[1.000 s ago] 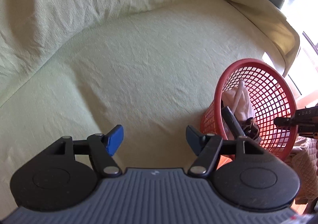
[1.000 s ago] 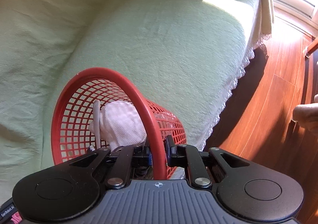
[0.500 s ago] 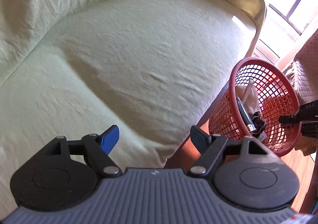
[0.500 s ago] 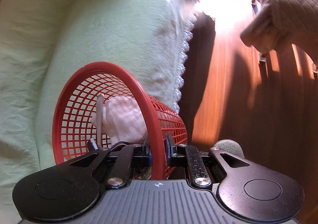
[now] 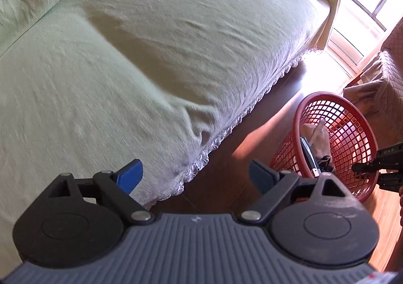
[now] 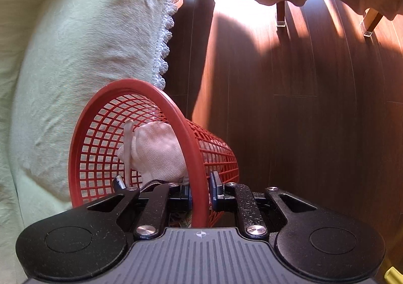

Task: Organize objects
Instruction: 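Lower the red basket with the right tool onto the wooden floor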

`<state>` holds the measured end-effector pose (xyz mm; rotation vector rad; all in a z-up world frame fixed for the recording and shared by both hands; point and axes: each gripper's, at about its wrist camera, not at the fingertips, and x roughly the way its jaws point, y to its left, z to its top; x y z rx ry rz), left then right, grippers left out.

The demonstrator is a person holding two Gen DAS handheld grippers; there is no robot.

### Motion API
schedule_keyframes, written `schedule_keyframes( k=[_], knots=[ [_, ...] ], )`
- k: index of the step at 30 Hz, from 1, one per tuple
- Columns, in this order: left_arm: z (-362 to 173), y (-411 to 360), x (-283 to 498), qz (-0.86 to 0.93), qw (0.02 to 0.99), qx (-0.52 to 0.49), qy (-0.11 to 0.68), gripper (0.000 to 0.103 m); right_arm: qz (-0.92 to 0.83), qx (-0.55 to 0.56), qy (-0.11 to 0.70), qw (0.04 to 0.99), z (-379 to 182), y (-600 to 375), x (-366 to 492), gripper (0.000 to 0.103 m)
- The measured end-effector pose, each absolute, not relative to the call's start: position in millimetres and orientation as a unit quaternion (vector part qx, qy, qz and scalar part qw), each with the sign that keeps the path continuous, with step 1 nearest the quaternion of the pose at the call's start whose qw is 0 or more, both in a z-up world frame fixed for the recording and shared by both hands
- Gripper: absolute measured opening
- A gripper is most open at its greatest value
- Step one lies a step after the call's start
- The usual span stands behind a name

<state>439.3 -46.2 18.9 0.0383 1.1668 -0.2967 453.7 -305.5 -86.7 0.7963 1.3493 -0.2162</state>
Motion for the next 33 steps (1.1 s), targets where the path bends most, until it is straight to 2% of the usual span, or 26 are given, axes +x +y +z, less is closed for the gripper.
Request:
schedule_keyframes(
  k=[5,13,18,23,28,32,33],
  knots=[
    [-38.9,-69.1,406.9,-0.136,0.828,0.030,0.543,0.091,-0.078,0.377,0.595,0.705,-156.4,-319.8,448.4,0.010],
    [-169.0,-101.9,388.1,-0.146,0.831,0.058,0.534,0.091,-0.078,0.404,0.572,0.710,-279.5,-336.6,443.6,0.010],
    [-213.1,-114.5,389.0,-0.159,0.840,0.077,0.513,0.091,-0.087,0.413,0.558,0.714,-337.5,-347.2,444.9,0.011],
    [-233.6,-114.7,391.6,-0.162,0.849,0.063,0.500,0.092,-0.082,0.426,0.538,0.722,-364.5,-359.4,439.4,0.013],
    [-242.7,-112.9,387.1,-0.162,0.856,0.054,0.489,0.095,-0.049,0.423,0.522,0.739,-366.1,-363.6,440.6,0.021],
    [-242.7,-115.3,375.7,-0.151,0.858,0.069,0.486,0.097,-0.031,0.376,0.525,0.763,-361.0,-358.5,444.1,0.022],
    [-240.9,-116.0,372.3,-0.148,0.858,0.076,0.486,0.097,-0.031,0.360,0.526,0.769,-357.7,-356.4,444.1,0.028]
  ],
)
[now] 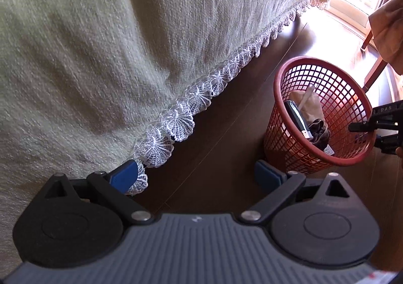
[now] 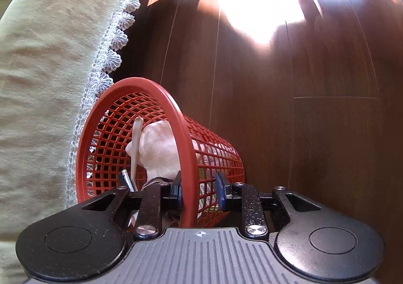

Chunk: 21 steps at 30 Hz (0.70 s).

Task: Organize objects
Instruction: 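Lower the red basket with the right tool onto the wooden floor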

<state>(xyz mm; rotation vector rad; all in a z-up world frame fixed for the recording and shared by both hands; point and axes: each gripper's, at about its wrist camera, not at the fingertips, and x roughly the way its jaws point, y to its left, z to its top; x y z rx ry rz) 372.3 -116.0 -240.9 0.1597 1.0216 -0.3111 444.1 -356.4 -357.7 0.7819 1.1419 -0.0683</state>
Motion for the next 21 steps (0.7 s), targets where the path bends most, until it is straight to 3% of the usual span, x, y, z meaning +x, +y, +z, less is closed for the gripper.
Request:
schedule_keyframes(
  k=[1,3,5,13,21],
  knots=[
    [-238.8,-116.5,369.4,-0.148,0.857,0.082,0.486,0.098,-0.036,0.347,0.529,0.774,-355.1,-354.1,445.2,0.032],
    [-233.9,-115.3,364.5,-0.149,0.859,0.084,0.482,0.099,-0.037,0.332,0.529,0.780,-349.4,-353.4,444.5,0.052],
    [-229.5,-111.5,360.6,-0.149,0.863,0.078,0.476,0.099,-0.032,0.333,0.517,0.788,-343.3,-354.2,443.5,0.057],
    [-214.4,-103.4,348.2,-0.141,0.861,0.056,0.486,0.099,-0.022,0.292,0.495,0.818,-306.6,-351.2,431.2,0.060],
    [-153.9,-105.3,322.3,-0.153,0.869,0.073,0.465,0.098,-0.003,0.253,0.476,0.842,-234.1,-339.1,385.5,0.060]
  ],
)
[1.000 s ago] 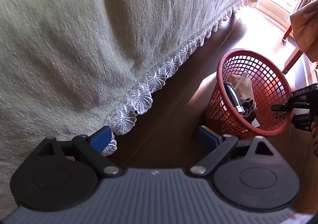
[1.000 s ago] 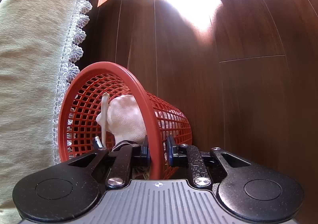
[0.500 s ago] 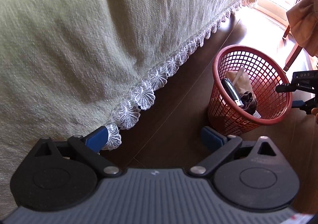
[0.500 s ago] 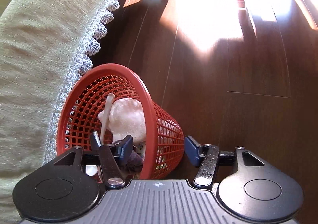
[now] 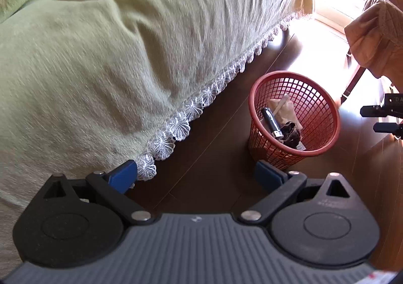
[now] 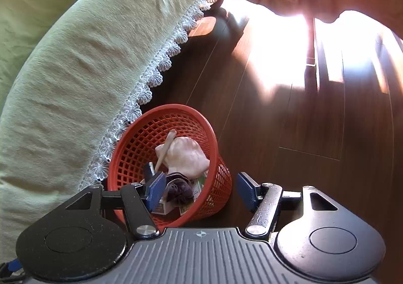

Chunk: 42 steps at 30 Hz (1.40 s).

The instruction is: Organize objects

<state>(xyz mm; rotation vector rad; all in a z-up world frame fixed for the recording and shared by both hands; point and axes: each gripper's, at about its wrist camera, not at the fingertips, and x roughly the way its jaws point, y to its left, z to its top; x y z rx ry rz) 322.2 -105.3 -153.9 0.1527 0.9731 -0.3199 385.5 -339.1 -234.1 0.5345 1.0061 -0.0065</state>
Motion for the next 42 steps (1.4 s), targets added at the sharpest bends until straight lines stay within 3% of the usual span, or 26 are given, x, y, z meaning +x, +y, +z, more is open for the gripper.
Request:
schedule_keyframes(
  k=[8,16,29,42],
  knots=[
    [-62.1,-78.3,263.4,-0.152,0.890,0.045,0.427,0.098,0.029,0.163,0.480,0.861,-123.5,-304.3,316.5,0.060],
    [17.2,-32.4,174.4,-0.133,0.916,0.031,0.377,0.099,0.076,0.115,0.431,0.892,-27.6,-250.8,203.0,0.060],
    [34.0,11.3,51.9,-0.145,0.919,0.019,0.365,0.102,0.104,0.049,0.427,0.897,-18.6,-200.1,71.5,0.060],
    [22.5,8.5,22.8,-0.140,0.907,0.023,0.397,0.102,0.121,0.035,0.425,0.896,-28.1,-190.5,36.2,0.060]
  ],
)
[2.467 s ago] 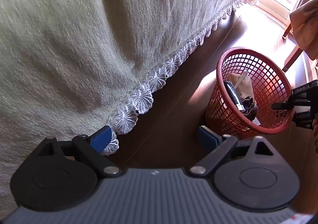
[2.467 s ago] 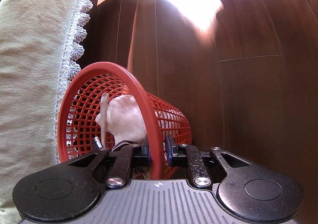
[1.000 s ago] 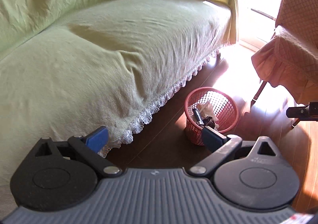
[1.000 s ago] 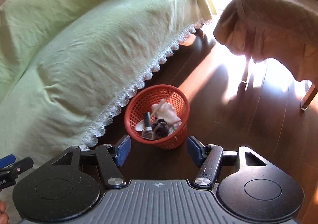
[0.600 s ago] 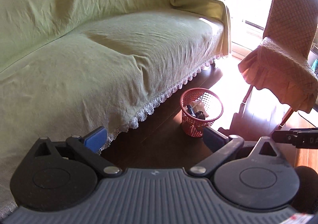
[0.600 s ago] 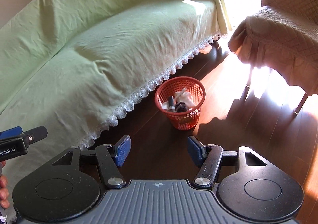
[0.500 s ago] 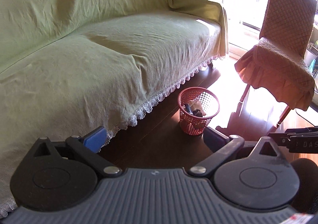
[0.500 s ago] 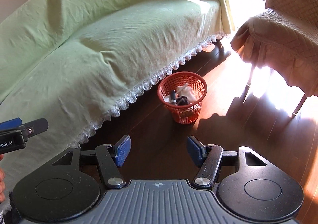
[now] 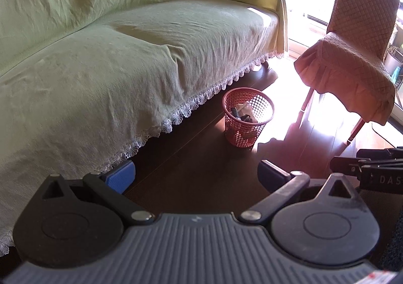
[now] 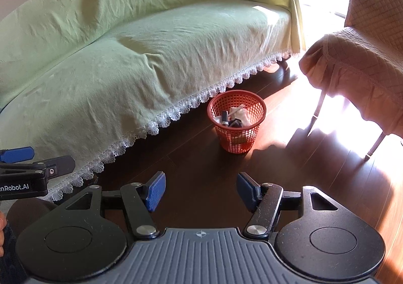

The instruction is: Organize objects

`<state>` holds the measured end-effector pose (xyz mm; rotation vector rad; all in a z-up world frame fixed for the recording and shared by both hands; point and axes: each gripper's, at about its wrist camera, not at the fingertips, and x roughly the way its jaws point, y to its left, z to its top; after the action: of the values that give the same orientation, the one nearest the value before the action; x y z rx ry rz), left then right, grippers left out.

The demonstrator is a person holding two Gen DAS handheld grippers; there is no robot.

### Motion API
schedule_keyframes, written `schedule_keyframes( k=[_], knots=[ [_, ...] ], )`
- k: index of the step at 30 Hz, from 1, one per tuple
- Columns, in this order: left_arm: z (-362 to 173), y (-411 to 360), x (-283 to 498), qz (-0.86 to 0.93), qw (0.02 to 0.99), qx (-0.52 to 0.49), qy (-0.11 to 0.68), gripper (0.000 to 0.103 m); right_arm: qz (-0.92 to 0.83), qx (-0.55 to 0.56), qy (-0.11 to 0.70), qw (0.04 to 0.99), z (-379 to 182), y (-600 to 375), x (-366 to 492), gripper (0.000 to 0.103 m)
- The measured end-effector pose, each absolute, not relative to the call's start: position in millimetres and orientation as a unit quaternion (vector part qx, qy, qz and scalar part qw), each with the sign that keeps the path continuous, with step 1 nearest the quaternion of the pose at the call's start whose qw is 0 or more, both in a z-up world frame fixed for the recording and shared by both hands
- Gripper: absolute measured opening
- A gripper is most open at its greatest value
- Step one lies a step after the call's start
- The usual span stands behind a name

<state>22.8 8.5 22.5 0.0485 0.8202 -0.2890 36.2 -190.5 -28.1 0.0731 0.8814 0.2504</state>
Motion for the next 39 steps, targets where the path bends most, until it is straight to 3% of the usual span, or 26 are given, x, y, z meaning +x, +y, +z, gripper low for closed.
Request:
schedule_keyframes(
  k=[39],
  knots=[
    [2.0,-20.0,32.0,-0.154,0.894,0.043,0.418,0.102,0.125,0.049,0.444,0.886,-40.9,-197.2,44.9,0.060]
  ],
)
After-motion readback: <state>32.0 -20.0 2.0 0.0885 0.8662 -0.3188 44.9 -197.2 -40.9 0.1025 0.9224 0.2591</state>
